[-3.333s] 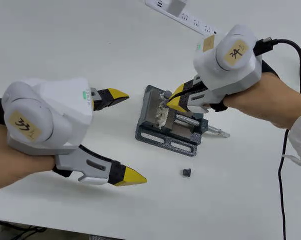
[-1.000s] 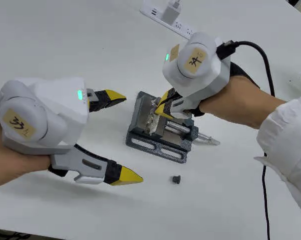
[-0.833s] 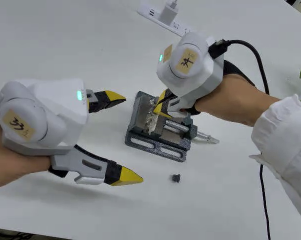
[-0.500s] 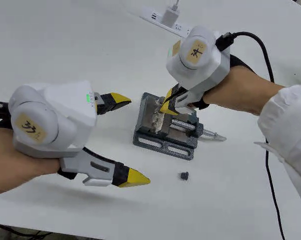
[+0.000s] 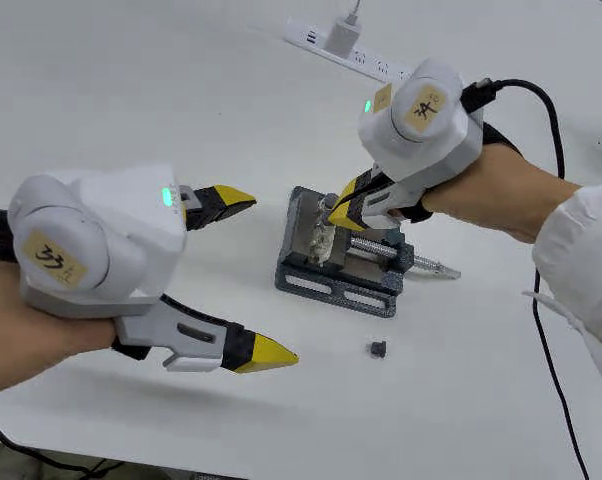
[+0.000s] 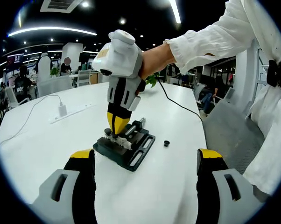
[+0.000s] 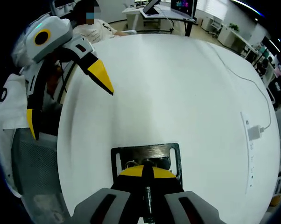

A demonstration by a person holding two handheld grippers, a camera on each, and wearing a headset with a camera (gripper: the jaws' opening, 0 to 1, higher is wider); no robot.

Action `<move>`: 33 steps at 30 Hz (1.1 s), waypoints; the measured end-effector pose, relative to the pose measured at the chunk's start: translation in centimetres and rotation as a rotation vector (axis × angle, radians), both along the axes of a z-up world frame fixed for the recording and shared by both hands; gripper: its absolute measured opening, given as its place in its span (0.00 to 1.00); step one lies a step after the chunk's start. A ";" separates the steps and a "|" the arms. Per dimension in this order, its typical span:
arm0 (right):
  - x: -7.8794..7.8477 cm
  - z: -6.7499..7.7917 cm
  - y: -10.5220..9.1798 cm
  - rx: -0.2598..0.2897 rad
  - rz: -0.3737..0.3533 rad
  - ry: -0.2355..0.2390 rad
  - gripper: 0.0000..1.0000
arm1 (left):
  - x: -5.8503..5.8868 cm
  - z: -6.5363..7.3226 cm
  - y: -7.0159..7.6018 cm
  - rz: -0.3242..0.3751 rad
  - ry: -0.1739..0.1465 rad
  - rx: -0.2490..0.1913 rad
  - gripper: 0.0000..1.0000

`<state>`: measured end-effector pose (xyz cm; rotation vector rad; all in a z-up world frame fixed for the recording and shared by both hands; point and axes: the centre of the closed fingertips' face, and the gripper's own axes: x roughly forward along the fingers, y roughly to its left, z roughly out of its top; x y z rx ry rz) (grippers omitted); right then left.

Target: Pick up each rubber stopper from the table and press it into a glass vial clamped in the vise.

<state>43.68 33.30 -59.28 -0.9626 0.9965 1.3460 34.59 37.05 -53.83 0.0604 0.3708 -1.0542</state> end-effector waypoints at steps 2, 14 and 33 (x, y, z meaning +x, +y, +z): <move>0.2 -0.1 0.0 0.005 0.002 -0.003 0.00 | 0.0 -0.1 0.1 0.002 0.004 0.002 0.89; 0.7 0.2 -0.4 0.080 -0.073 0.014 0.04 | 0.4 0.0 0.8 0.006 0.003 0.024 0.88; -1.5 2.7 -0.3 0.232 -0.158 0.028 0.31 | 0.4 0.3 0.9 -0.004 0.000 0.051 0.88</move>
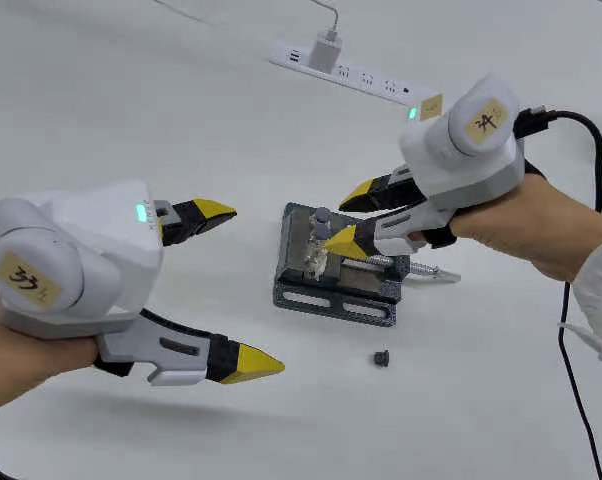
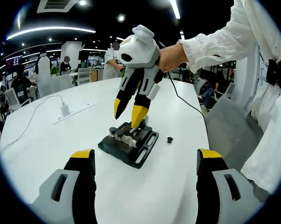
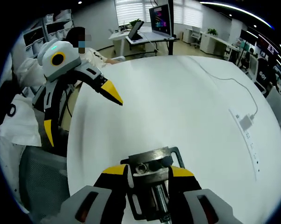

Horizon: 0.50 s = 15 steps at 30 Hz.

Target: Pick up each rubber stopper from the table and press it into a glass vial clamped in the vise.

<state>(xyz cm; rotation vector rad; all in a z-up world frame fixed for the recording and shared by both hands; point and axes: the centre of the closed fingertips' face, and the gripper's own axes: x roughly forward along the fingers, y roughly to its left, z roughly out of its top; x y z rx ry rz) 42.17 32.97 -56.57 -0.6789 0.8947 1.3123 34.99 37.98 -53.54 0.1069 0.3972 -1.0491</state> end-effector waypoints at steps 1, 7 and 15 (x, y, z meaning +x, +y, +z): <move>-0.2 0.2 -0.1 0.008 0.001 -0.006 0.32 | 0.0 0.0 0.1 -0.001 -0.001 0.004 0.89; -0.5 0.4 -0.8 0.030 -0.006 -0.012 0.38 | -0.1 0.0 0.1 -0.009 -0.001 0.018 0.88; -0.9 0.6 -1.7 0.066 -0.015 -0.032 0.47 | -0.3 0.0 0.1 -0.020 -0.002 0.036 0.89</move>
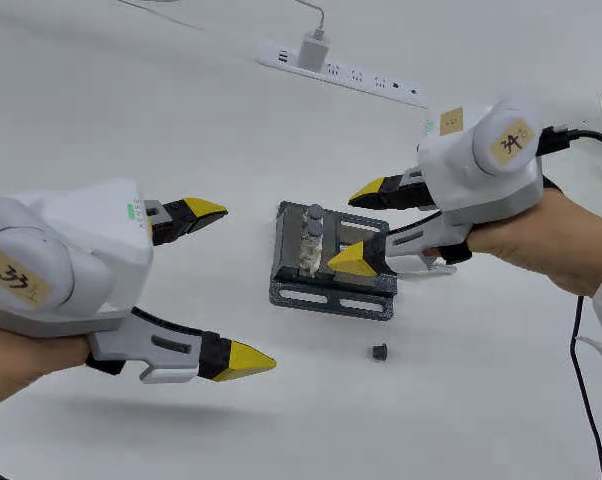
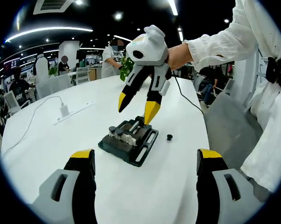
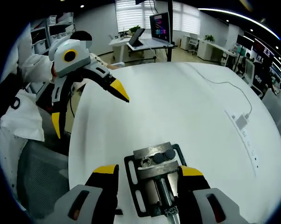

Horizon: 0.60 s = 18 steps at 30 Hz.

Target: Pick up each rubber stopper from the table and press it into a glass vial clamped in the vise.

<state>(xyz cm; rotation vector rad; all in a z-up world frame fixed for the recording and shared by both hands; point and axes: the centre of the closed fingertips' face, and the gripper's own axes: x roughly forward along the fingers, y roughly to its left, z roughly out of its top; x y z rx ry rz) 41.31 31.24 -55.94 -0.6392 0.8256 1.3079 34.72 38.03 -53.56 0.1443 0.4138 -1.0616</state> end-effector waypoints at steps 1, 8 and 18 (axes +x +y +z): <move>-0.2 0.1 -0.1 0.003 -0.001 -0.001 0.48 | 0.0 0.0 0.0 -0.001 0.001 0.004 0.89; -1.0 0.4 -0.8 0.047 0.006 -0.019 0.60 | 0.0 -0.3 0.1 -0.011 0.003 0.027 0.89; -1.8 0.6 -2.3 0.104 -0.002 -0.036 0.71 | 0.0 -0.2 -0.3 -0.025 -0.001 0.051 0.88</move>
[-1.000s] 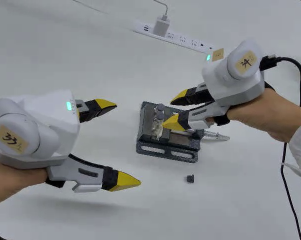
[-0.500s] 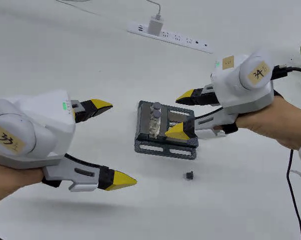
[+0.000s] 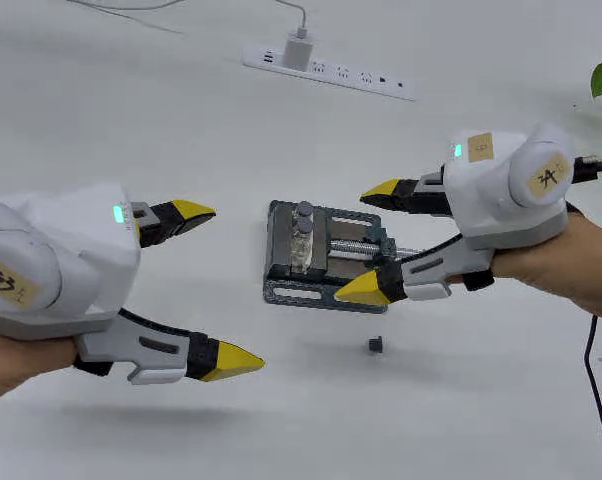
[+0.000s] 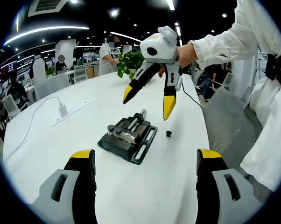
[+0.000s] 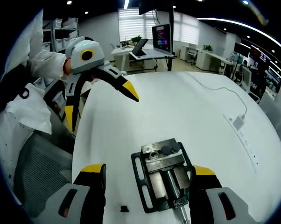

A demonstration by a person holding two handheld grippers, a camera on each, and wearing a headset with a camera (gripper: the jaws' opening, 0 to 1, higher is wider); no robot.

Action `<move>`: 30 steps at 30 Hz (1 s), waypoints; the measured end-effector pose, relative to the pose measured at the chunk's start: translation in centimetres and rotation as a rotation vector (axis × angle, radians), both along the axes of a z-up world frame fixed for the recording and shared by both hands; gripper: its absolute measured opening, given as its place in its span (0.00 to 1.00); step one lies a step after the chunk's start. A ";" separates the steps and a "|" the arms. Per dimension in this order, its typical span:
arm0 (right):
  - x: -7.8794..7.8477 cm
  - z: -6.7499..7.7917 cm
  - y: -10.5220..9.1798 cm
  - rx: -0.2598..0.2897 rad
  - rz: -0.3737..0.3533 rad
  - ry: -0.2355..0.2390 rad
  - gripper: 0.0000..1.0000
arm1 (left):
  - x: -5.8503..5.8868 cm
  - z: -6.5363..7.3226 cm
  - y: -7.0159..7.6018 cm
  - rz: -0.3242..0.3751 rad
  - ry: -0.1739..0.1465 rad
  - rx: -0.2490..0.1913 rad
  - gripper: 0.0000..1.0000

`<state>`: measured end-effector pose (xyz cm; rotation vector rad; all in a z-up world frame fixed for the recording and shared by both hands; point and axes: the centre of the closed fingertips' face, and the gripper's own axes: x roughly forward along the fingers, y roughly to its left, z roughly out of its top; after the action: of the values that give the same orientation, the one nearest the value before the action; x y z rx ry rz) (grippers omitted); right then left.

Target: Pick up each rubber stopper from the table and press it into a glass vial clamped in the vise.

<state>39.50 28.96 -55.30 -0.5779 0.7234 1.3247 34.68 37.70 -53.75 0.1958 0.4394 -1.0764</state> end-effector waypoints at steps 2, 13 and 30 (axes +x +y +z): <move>-0.1 0.0 -0.6 0.019 -0.003 -0.010 0.73 | -0.1 -0.1 -0.2 -0.006 0.002 0.009 0.88; -2.4 0.3 -3.4 0.070 -0.026 -0.017 0.82 | -0.2 -0.3 -1.6 -0.040 0.002 0.065 0.82; -3.3 0.4 -7.2 0.128 -0.076 -0.054 0.88 | 0.2 -1.5 -6.5 -0.149 0.005 0.128 0.62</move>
<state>36.18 21.77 -54.89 -0.4776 0.6061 1.2703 34.84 31.21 -55.26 0.3435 0.5050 -1.1962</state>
